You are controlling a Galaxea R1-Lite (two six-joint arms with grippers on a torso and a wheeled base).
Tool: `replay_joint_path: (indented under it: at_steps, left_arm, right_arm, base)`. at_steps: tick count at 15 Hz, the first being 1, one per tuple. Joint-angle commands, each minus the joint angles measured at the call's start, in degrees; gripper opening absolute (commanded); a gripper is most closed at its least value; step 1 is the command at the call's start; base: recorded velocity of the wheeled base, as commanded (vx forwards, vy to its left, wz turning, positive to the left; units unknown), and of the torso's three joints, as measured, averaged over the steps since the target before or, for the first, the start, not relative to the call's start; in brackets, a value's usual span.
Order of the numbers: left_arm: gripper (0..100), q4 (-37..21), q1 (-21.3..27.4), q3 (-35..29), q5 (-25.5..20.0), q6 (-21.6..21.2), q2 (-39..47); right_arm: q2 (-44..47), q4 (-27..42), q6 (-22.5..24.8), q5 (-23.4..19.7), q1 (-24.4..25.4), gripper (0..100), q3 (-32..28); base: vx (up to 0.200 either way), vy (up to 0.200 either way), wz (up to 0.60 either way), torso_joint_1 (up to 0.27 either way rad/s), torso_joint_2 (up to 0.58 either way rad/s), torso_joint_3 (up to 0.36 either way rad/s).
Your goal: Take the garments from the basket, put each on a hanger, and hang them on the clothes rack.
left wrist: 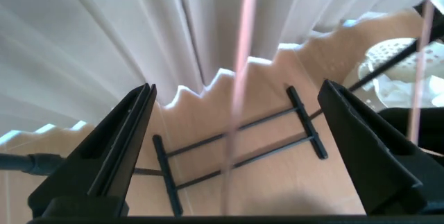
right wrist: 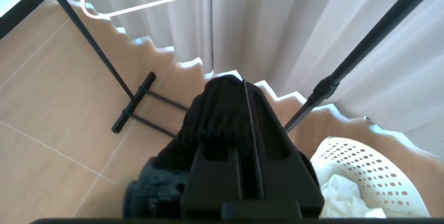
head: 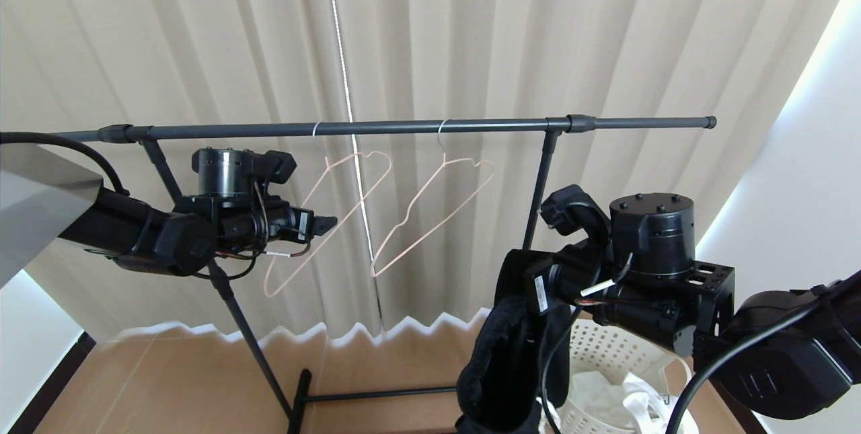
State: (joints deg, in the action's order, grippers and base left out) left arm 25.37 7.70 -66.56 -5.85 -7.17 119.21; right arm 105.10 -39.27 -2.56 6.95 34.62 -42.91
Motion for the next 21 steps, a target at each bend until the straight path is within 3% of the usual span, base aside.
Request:
replay_joint_path:
  at_steps: [1,6,7,13,17,21]
  left_arm:
    - [100,0.0,0.8,-3.5,1.3,0.0,4.5]
    - [100,0.1,1.7,-4.8,3.2,0.3,6.6]
    - [0,0.1,1.8,-4.8,3.8,0.4,6.6]
    - [0,0.3,2.1,-5.2,4.0,0.7,6.2]
    - [0,4.1,4.2,-4.7,5.3,1.5,5.6]
    - [0,4.3,6.4,-2.2,5.7,2.3,2.4]
  right_arm:
    - [-0.1,0.0,0.0,0.0,0.0,0,0.0]
    - [0.0,-0.1,0.0,0.0,0.0,0,-0.1]
    - [-0.1,-0.1,0.0,0.0,0.0,0,-0.1]
    - [-0.2,-0.1,0.2,0.0,0.0,0,-0.5]
    - [-0.2,-0.1,0.2,0.0,0.0,0,-0.4]
    - [-0.3,-0.1,0.2,0.1,0.0,0,-0.4]
  base:
    - [0.000,0.000,0.00,0.000,0.00,0.000]
    - [0.000,0.000,0.00,0.000,0.00,0.000]
    - [0.000,0.000,0.00,0.000,0.00,0.000]
    - [0.000,0.000,0.00,0.000,0.00,0.000]
    - [0.000,0.000,0.00,0.000,0.00,0.000]
    - [0.000,0.000,0.00,0.000,0.00,0.000]
